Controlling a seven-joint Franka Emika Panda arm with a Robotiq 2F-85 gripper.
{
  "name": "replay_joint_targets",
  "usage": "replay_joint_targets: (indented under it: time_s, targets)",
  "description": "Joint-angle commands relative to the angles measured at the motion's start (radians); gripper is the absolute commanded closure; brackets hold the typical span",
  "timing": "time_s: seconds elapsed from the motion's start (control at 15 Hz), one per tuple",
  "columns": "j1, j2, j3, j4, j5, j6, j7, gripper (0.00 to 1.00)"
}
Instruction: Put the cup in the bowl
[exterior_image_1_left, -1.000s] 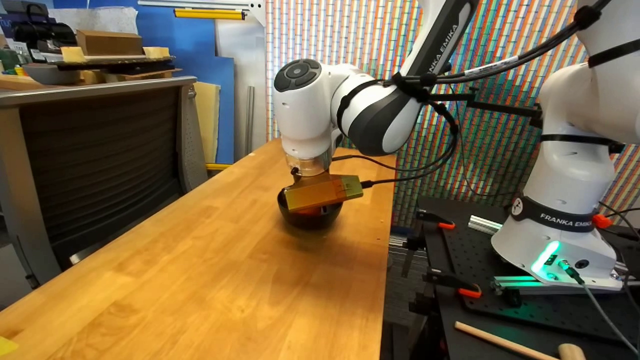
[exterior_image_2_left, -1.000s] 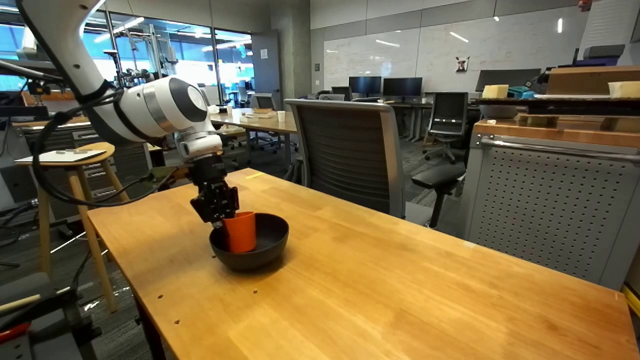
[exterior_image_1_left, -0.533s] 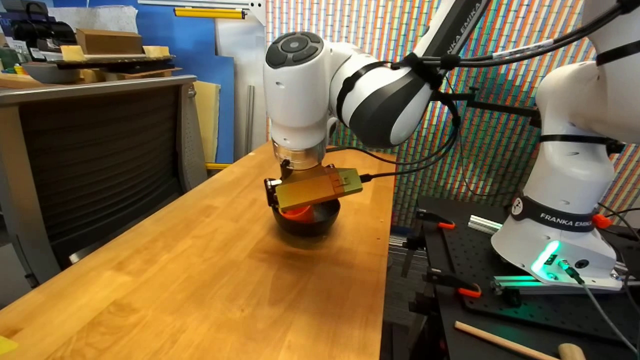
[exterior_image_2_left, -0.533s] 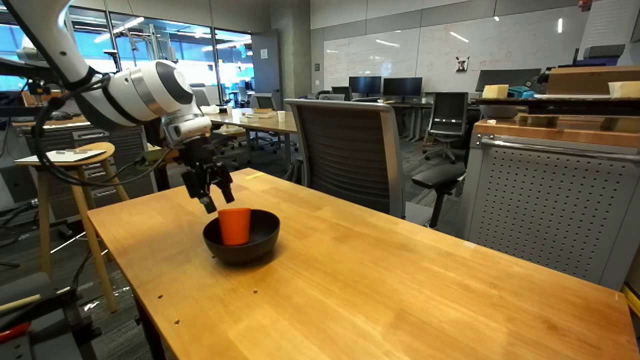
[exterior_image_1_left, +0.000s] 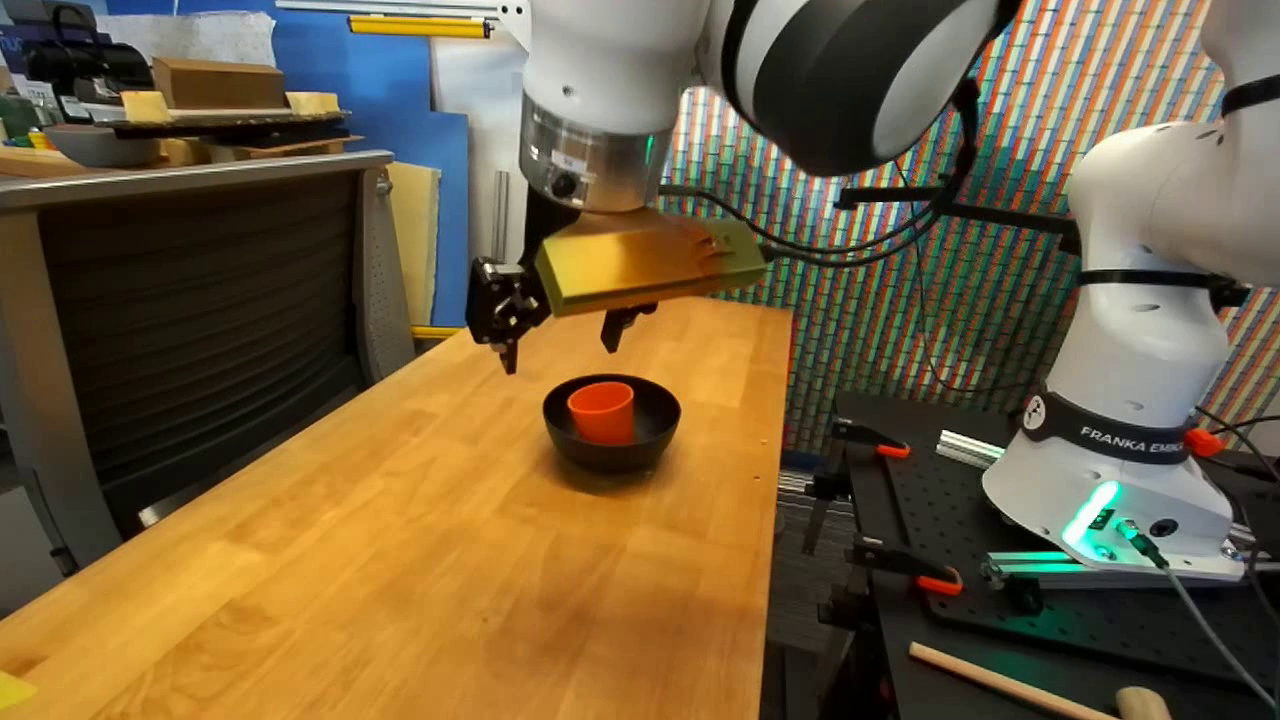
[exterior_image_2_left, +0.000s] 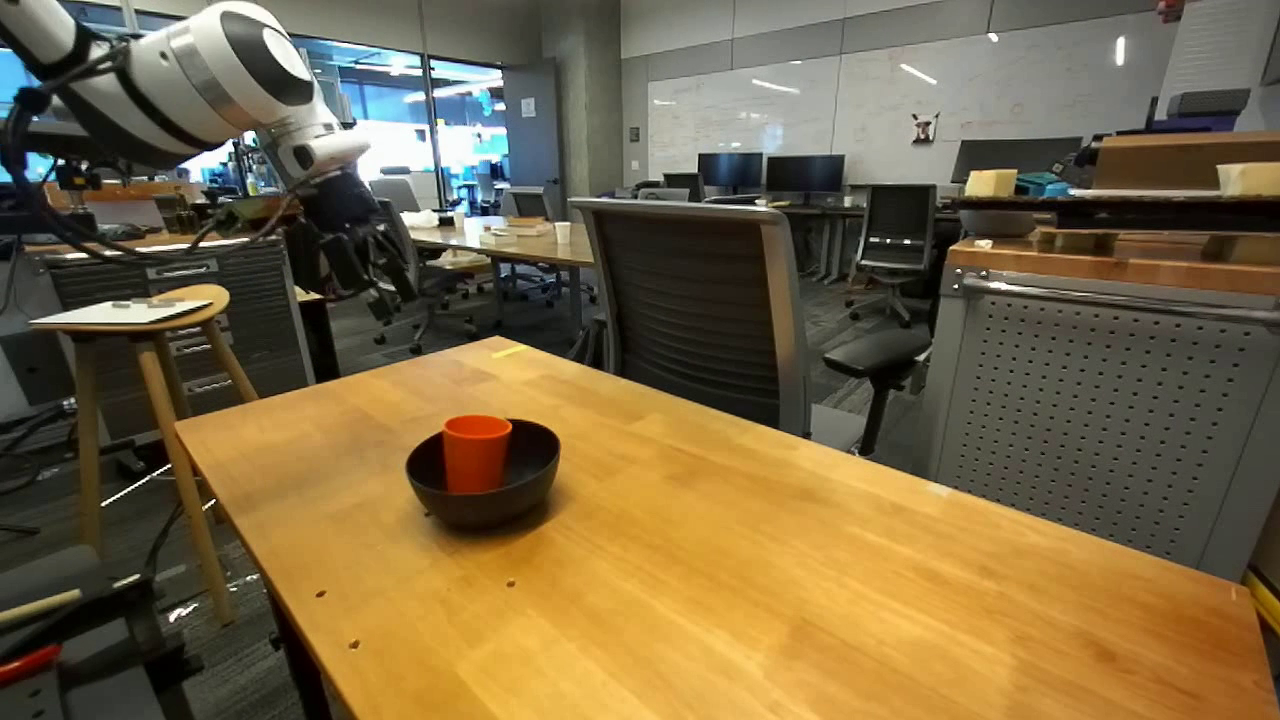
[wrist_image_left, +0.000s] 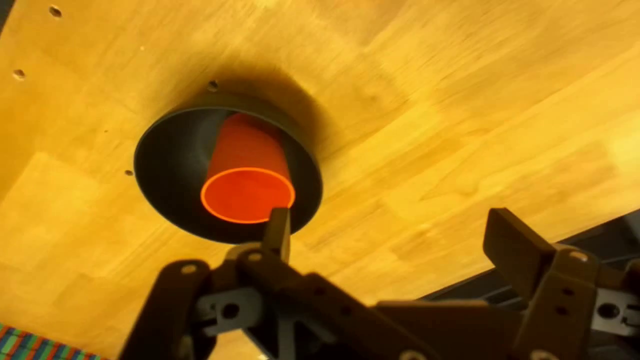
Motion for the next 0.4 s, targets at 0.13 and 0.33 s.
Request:
replay_joint_targets:
  time_s: [0.13,0.33]
  targets:
    - [0.024,-0.213,0.071,-0.031,0.427,-0.017,-0.422,0.00]
    - [0.000,-0.182,0.093,-0.011,0.395,-0.009,-0.378,0.00]
